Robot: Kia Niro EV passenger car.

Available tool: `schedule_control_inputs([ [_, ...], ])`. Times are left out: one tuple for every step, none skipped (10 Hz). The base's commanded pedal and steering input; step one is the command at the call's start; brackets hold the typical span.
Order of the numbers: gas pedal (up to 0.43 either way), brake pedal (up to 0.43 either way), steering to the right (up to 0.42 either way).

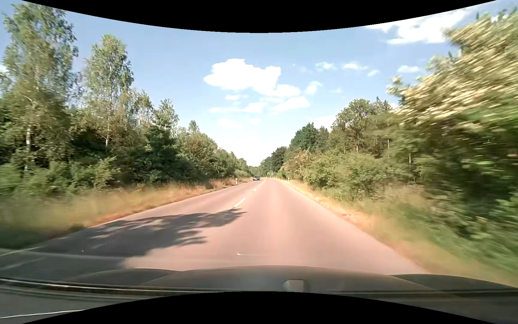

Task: Follow the waypoints while adhering to traffic rules and regulations

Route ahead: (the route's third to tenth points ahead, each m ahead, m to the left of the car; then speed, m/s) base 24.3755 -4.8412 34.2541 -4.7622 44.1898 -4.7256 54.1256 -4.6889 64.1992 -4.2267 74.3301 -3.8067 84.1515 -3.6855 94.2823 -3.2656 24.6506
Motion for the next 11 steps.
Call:
schedule_control_inputs([
  [0.118,0.006,0.002],
  [0.118,0.006,0.001],
  [0.118,0.006,0.001],
  [0.118,0.006,0.001],
  [0.118,0.006,0.000],
  [0.118,0.006,-0.001],
  [0.118,0.006,-0.003],
  [0.118,0.006,-0.004],
  [0.118,0.006,-0.004],
  [0.118,0.006,-0.004],
  [0.118,0.006,-0.004],
])
